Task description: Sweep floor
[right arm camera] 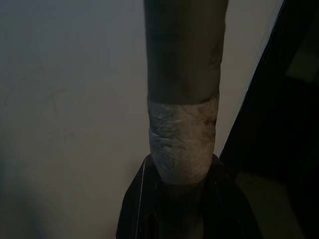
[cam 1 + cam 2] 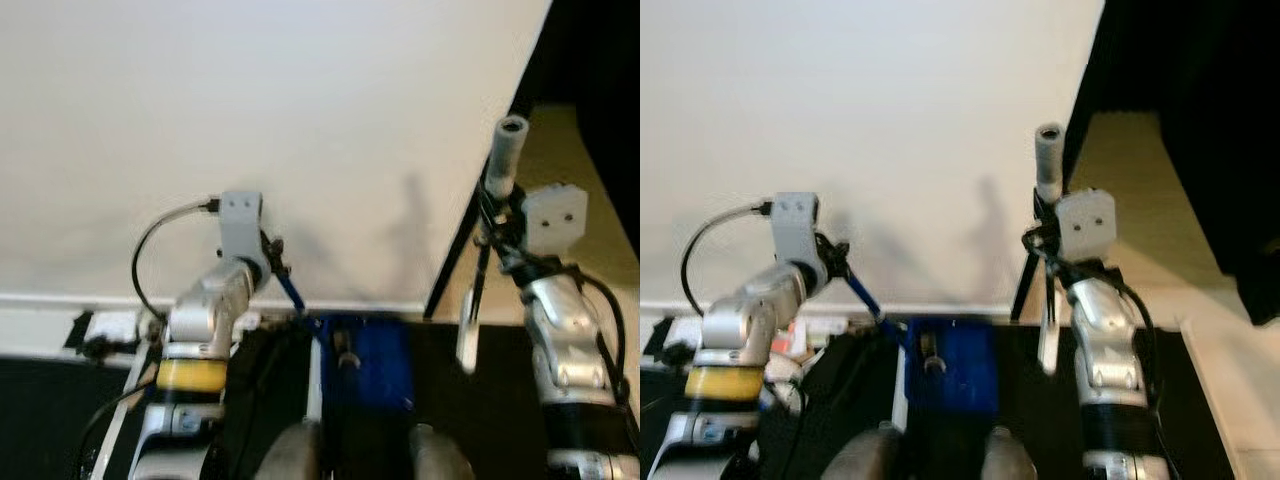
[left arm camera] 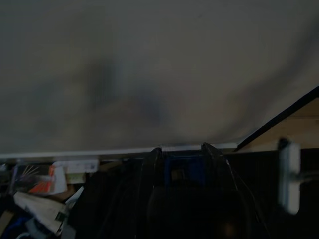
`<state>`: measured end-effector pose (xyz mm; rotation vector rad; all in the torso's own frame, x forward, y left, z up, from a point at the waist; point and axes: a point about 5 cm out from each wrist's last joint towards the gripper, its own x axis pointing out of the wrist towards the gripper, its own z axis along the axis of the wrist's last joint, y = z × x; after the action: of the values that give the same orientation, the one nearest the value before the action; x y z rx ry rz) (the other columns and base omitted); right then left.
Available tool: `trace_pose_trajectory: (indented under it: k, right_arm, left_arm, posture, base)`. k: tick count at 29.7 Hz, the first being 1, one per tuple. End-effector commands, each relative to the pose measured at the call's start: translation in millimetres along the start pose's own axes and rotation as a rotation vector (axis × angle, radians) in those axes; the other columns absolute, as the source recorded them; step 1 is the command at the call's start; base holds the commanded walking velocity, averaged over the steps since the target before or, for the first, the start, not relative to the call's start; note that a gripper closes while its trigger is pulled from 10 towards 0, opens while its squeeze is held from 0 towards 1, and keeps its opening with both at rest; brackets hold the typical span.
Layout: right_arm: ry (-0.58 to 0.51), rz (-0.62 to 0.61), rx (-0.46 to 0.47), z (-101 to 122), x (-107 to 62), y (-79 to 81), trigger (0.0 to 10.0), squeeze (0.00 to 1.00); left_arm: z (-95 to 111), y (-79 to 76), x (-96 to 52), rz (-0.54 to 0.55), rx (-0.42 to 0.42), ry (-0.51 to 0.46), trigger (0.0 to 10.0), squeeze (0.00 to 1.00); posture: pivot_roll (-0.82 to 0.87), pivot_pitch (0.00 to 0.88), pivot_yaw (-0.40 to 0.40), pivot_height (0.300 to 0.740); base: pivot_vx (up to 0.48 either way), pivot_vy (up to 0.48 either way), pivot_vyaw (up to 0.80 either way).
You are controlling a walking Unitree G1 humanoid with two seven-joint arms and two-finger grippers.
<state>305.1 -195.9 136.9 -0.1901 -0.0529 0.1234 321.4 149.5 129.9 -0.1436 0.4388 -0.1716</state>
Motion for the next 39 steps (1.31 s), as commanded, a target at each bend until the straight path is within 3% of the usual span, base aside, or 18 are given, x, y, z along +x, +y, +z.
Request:
trace_pose_trajectory:
  k: [1, 15, 24, 28, 39]
  right_arm:
    - [-0.033, 0.017, 0.008, 3.0, 1.1, 6.0, 10.0, 0.0]
    - [-0.021, 0.029, 0.018, -3.5, 0.4, 10.5, 10.0, 0.0]
    - [-0.008, -0.006, 0.107, -7.8, -0.1, 6.1, 10.0, 0.0]
    - [-0.004, -0.021, 0.159, -9.8, -0.2, 6.2, 10.0, 0.0]
    - [0.003, -0.029, 0.17, -11.1, -0.4, 4.3, 10.0, 0.0]
  left_arm:
    - [6.0, 7.9, -1.5, 0.026, 0.025, -0.021, 10.0, 0.0]
    - [5.5, 1.3, 1.0, 0.023, 0.05, -0.064, 10.0, 0.0]
    - [6.1, -0.6, 2.4, 0.018, 0.064, -0.074, 10.0, 0.0]
    - [6.1, -2.2, 3.0, 0.013, 0.065, -0.075, 10.0, 0.0]
    - [5.9, -2.7, 4.1, 0.008, 0.065, -0.072, 10.0, 0.0]
  posture:
    - [0.04, 0.081, 0.061, 0.74]
    - [0.03, 0.085, 0.057, 0.74]
    - [0.03, 0.085, 0.057, 0.74]
    - [0.03, 0.085, 0.056, 0.74]
    - [0.03, 0.085, 0.059, 0.74]
  base:
    - [0.0, 0.0, 0.0]
    - [0.0, 0.0, 0.0]
    - [0.0, 0.0, 0.0]
    - [0.0, 0.0, -0.8]
    - [0.0, 0.0, -0.8]
